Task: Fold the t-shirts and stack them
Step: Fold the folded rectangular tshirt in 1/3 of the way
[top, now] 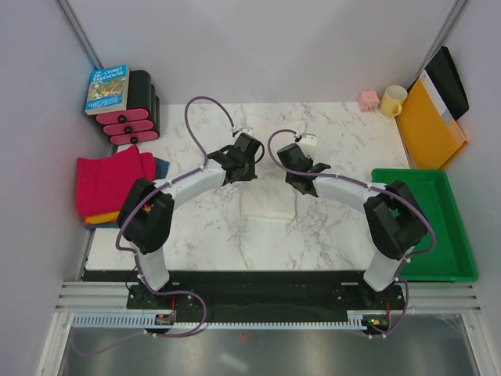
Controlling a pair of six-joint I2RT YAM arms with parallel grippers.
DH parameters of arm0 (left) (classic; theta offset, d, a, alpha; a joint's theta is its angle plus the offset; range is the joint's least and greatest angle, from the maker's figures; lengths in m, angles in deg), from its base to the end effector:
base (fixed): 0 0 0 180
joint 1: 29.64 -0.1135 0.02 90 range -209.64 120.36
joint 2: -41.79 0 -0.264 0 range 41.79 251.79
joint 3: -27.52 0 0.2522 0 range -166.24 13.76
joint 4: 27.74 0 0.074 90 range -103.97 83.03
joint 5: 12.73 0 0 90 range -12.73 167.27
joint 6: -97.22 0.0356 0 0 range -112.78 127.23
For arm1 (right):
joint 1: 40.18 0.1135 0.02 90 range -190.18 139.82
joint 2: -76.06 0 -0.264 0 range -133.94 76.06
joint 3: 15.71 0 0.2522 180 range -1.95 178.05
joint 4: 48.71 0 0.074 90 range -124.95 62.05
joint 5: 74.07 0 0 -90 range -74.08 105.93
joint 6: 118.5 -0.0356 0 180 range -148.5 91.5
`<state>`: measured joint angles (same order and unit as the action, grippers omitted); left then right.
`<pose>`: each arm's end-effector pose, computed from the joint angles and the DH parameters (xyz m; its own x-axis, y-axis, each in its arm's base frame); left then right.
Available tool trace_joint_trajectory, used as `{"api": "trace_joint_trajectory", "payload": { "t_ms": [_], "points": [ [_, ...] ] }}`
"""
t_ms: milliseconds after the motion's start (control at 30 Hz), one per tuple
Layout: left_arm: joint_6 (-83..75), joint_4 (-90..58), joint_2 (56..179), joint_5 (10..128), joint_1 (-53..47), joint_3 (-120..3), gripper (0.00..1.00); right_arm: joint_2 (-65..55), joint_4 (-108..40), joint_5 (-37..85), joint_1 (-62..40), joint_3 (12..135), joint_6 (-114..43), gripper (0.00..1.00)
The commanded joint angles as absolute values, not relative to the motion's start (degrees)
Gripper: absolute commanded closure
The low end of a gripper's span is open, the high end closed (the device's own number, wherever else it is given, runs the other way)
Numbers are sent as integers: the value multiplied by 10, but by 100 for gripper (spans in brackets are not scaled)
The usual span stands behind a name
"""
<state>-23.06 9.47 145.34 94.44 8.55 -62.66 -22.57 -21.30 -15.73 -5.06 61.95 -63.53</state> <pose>0.3176 -0.2365 0.2284 -0.7479 -0.0246 -0.6634 0.0767 0.9894 -0.1232 0.3088 0.1943 0.2063 -0.6181 0.1626 -0.7691 0.1835 0.9812 0.0599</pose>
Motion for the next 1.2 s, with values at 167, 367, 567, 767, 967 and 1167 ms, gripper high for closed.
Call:
{"api": "trace_joint_trajectory", "payload": {
  "t_ms": [167,367,567,767,967,1167],
  "points": [
    [-203,98,1531,922,44,-695,98,-318,-225,-152,-80,694,-605,100],
    [-197,104,1573,908,39,-746,98,-358,-228,-145,-84,726,-603,100],
    [-184,108,1590,896,40,-797,98,-357,-229,-152,-84,722,-603,100],
    [-206,127,1567,938,40,-804,79,-280,-277,-149,-85,670,-599,47],
    [-243,120,1490,959,40,-720,40,-194,-270,-119,-56,642,-596,12],
    [-266,83,1434,915,49,-610,59,-182,-284,-90,-7,590,-625,48]
  ]
}}
